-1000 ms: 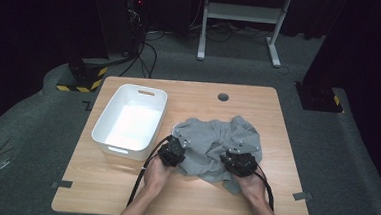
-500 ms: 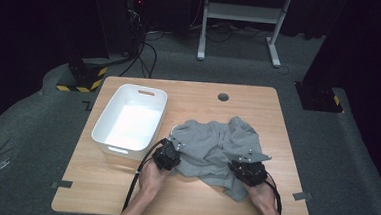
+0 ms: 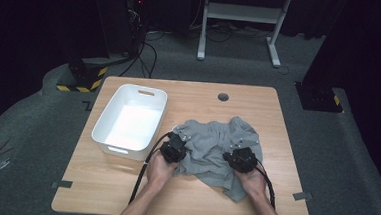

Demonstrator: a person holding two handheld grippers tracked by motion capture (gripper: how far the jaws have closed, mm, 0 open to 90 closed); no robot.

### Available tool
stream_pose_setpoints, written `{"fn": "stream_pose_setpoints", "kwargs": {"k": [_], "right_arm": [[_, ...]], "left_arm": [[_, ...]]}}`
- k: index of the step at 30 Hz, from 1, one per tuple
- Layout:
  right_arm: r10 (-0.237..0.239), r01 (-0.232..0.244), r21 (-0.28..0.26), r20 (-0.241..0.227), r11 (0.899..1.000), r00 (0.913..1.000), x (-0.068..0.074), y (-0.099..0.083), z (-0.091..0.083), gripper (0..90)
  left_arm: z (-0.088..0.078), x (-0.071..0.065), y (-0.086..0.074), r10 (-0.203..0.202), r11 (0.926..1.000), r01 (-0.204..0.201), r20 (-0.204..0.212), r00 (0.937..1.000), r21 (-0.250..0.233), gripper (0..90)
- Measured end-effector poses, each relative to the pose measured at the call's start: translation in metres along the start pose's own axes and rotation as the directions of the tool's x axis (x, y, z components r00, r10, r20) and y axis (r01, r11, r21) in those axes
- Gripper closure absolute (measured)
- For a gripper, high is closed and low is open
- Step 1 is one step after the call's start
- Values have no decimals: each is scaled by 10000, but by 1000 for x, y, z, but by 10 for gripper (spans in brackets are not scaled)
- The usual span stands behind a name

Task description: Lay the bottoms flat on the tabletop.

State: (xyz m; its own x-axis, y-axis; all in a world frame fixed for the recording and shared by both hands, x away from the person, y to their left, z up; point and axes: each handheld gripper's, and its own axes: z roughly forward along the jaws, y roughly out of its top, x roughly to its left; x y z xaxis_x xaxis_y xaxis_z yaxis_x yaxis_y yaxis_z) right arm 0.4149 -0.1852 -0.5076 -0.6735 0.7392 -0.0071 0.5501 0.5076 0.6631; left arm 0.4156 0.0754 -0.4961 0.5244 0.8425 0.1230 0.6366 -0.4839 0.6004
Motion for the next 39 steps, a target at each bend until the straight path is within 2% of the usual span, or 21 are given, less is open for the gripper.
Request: {"fn": "stream_pose_setpoints", "kwargs": {"k": [3,6,7,9,11,13,14,17,18,19,20,23,27,29,33,35,36,39], "right_arm": [[-104,102,116,131,9999,9999,-4,-12,-12,872],[-25,26,254,-34,9997,10000,-9,-26,-25,871],[6,-3,286,-128,9996,9999,-9,-28,-28,869],[-108,112,170,-226,9998,9997,-7,-30,-32,845],[-36,31,-281,-175,9996,9998,-9,-26,-36,748],[183,-183,-804,-5,9966,9998,-13,-17,-39,645],[366,-355,-1054,87,9938,9993,-16,-11,-40,622],[833,-738,-1671,503,9832,9953,-29,6,-40,552],[1141,-1005,-1879,630,9770,9915,-34,11,-40,529],[1352,-1198,-2045,631,9715,9888,-39,16,-39,528],[1369,-1178,-2094,790,9707,9874,-42,21,-37,527],[1411,-1151,-1875,1322,9755,9811,-51,34,-27,502],[1377,-1095,-1671,1680,9798,9761,-59,43,-14,463],[1279,-934,-1767,1953,9798,9724,-61,44,-8,445],[1433,-1165,-1352,2098,9839,9672,-67,42,6,436],[1544,-1346,-1088,2010,9849,9673,-71,40,13,458],[1692,-1533,-947,1925,9836,9666,-72,39,15,490],[1622,-1571,-421,1830,9867,9696,-74,36,19,598]], "left_arm": [[-7,0,-4,123,9995,-117,-206,9997,278,844],[-15,0,-11,112,9989,-106,-129,9999,448,845],[-17,0,-11,64,9992,-63,-31,10000,402,841],[-22,-1,-9,206,9998,-206,75,9998,19,797],[-27,0,-2,168,9994,-165,106,9998,-303,662],[-31,3,7,102,9980,-91,171,9998,-631,567],[-32,4,11,-41,9970,63,288,9996,-767,538],[-30,8,23,-211,9959,230,224,9995,-872,493],[-28,8,27,-234,9956,249,183,9996,-905,489],[-27,9,30,-203,9960,205,35,9998,-875,485],[-25,9,33,-234,9958,228,-57,9997,-885,481],[-17,12,41,-452,9955,429,-251,9987,-841,475],[-2,21,47,-1216,9904,1213,-15,9926,-659,455],[5,22,49,-1311,9900,1308,-15,9914,-529,453],[22,22,51,-1263,9920,1263,-50,9920,20,468],[29,20,50,-1164,9929,1165,-78,9932,220,495],[32,19,50,-1082,9936,1086,-145,9940,320,506],[36,16,50,-971,9936,977,-126,9952,563,534]]}}
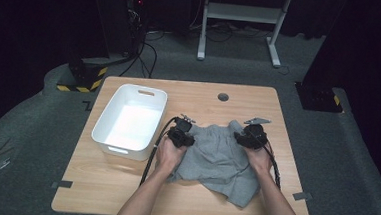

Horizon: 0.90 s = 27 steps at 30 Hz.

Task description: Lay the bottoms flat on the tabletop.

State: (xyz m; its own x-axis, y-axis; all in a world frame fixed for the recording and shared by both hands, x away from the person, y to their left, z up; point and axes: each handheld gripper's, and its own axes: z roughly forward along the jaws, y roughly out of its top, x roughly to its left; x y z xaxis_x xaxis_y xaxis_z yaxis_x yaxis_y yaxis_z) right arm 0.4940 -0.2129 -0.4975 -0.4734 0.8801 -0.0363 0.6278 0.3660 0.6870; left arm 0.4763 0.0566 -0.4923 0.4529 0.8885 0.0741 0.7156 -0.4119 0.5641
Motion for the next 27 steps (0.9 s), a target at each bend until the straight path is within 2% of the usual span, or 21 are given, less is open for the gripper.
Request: {"fn": "stream_pose_setpoints", "kwargs": {"k": [3,4,6,9,11,13,16,18,19,20,22,24,26,27], "right_arm": [[-89,105,531,-313,9985,9995,-1,-3,3,727],[-158,181,573,-407,9982,9990,-1,-4,3,760],[-312,335,577,-403,9978,9987,1,-3,2,785],[-237,254,392,-438,9989,9988,1,-1,-1,794],[-272,275,90,-359,9996,9990,1,0,-7,796],[-243,235,-325,-239,9992,9994,1,2,-14,797],[-180,180,-997,11,9949,9998,-3,5,-25,797],[-148,177,-1300,235,9914,9996,-6,8,-31,795],[-84,131,-1442,331,9895,9994,-7,10,-33,795],[20,48,-1535,439,9881,9990,-8,12,-34,791],[164,-69,-1398,672,9902,9976,-11,14,-28,767],[402,-330,-902,792,9954,9960,-15,10,-15,681],[620,-586,-470,756,9972,9952,-17,6,-7,589],[746,-715,-452,693,9964,9948,-18,4,-7,560]], "left_arm": [[0,-1,-1,280,9994,-280,-2,9996,200,598],[1,-1,-1,310,9992,-313,144,9994,228,644],[2,1,-1,212,9993,-222,326,9992,293,721],[1,2,-2,301,9994,-305,291,9991,133,808],[-4,2,-1,387,9987,-387,3,9993,-327,854],[-13,3,3,324,9946,-351,-296,9990,-980,861],[-28,0,14,635,9795,-803,-950,9934,-1847,863],[-32,-2,21,693,9701,-953,-1215,9902,-2234,862],[-30,-3,24,700,9705,-975,-1292,9891,-2204,861],[-25,-4,26,736,9743,-1011,-1395,9875,-2012,857],[-12,-4,28,765,9828,-994,-1467,9862,-1556,813],[-5,-7,26,561,9869,-768,-1438,9880,-1420,690],[-8,-8,24,493,9872,-681,-1306,9902,-1440,568],[-11,-9,22,552,9863,-734,-1237,9908,-1476,536]]}}
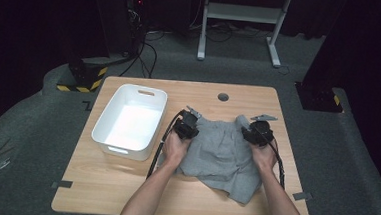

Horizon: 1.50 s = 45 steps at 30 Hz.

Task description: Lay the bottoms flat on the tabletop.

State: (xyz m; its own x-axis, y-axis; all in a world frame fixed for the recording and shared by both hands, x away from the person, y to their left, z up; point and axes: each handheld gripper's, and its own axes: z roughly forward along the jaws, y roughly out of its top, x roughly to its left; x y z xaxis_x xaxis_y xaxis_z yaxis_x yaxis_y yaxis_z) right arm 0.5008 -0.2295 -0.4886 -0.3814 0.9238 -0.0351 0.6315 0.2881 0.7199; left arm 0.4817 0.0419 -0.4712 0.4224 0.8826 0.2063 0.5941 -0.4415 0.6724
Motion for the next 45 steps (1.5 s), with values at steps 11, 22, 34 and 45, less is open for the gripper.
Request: {"fn": "stream_pose_setpoints", "kwargs": {"k": [11,22,34,45], "right_arm": [[863,-865,84,258,9962,9959,-29,-26,-19,586],[362,-382,325,608,9987,9975,-39,-30,-21,846],[-227,129,-792,-1235,9968,9921,13,-74,-79,512],[-1352,1375,66,-1419,9905,9806,28,-74,-67,882]], "left_arm": [[-28,-11,-41,-17,9995,-25,1320,9912,318,490],[-37,-10,-71,-45,9999,34,1137,9935,95,503],[-73,1,-104,-407,9975,509,1890,9811,-495,396],[-66,2,-119,-175,9984,249,1419,9897,-500,807]]}}
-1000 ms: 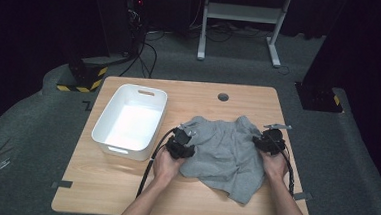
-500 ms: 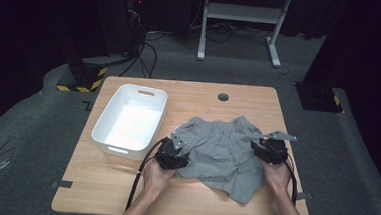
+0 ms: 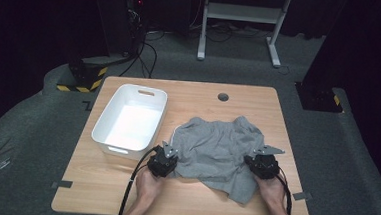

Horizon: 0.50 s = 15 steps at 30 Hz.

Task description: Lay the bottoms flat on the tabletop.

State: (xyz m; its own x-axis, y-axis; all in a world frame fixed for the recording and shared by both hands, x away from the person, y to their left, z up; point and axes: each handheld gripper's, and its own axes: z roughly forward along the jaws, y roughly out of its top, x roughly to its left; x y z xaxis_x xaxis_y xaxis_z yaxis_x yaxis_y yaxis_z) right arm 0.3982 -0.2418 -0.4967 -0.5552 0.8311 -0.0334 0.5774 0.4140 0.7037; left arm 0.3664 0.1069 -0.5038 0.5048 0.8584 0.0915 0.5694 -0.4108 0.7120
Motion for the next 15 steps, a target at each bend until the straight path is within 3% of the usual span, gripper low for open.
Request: {"fn": "stream_pose_setpoints", "kwargs": {"k": [4,7,12,15], "right_arm": [[-263,272,-607,149,9978,9995,2,25,-12,879],[-525,540,-804,211,9953,9984,3,45,-11,877],[-659,667,-408,187,9969,9976,-1,67,16,867],[-280,280,458,-12,9986,9996,-7,62,38,760]], "left_arm": [[-10,0,6,45,9989,-50,-114,9999,-473,812],[-12,3,9,1,9981,-12,-188,9998,-615,812],[-11,6,8,-191,9978,171,-301,9994,-635,795],[-9,4,6,-216,9976,200,-222,9995,-665,664]]}}
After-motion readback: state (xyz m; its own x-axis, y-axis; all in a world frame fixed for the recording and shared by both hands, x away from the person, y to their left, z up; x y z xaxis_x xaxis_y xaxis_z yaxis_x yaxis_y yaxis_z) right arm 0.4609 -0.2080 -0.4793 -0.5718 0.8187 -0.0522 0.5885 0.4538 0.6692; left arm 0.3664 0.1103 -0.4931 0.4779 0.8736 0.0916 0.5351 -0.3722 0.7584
